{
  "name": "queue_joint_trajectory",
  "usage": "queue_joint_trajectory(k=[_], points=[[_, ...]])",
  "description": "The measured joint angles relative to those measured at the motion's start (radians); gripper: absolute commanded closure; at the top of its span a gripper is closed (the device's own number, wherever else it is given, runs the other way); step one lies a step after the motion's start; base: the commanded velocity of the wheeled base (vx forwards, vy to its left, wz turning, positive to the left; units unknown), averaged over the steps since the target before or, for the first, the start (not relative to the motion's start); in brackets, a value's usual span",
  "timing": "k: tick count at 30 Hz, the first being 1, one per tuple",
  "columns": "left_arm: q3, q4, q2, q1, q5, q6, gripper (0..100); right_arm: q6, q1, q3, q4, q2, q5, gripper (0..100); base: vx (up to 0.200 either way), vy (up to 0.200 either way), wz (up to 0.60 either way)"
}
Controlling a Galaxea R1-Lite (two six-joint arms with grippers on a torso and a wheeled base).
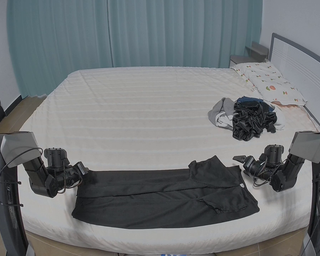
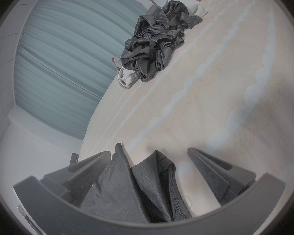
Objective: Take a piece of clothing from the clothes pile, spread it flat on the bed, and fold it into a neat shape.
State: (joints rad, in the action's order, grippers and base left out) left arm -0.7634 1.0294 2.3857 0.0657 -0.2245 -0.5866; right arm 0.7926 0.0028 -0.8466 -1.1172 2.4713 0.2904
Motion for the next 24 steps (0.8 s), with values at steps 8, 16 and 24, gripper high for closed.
queue_joint_trajectory(k=[8, 16, 24], points=[[-0.002, 0.003, 0.005, 0.012, 0.0, 0.0, 100, -0.004, 0.014, -0.015, 0.0, 0.011, -0.001, 0, 0.0, 0.0, 0.0], [-0.002, 0.003, 0.006, 0.013, 0.0, -0.001, 100, -0.004, 0.024, -0.044, 0.003, 0.036, -0.021, 100, 0.0, 0.0, 0.0], [-0.003, 0.006, 0.006, 0.019, 0.0, -0.002, 100, 0.002, 0.006, -0.056, -0.001, 0.041, -0.023, 100, 0.0, 0.0, 0.0]])
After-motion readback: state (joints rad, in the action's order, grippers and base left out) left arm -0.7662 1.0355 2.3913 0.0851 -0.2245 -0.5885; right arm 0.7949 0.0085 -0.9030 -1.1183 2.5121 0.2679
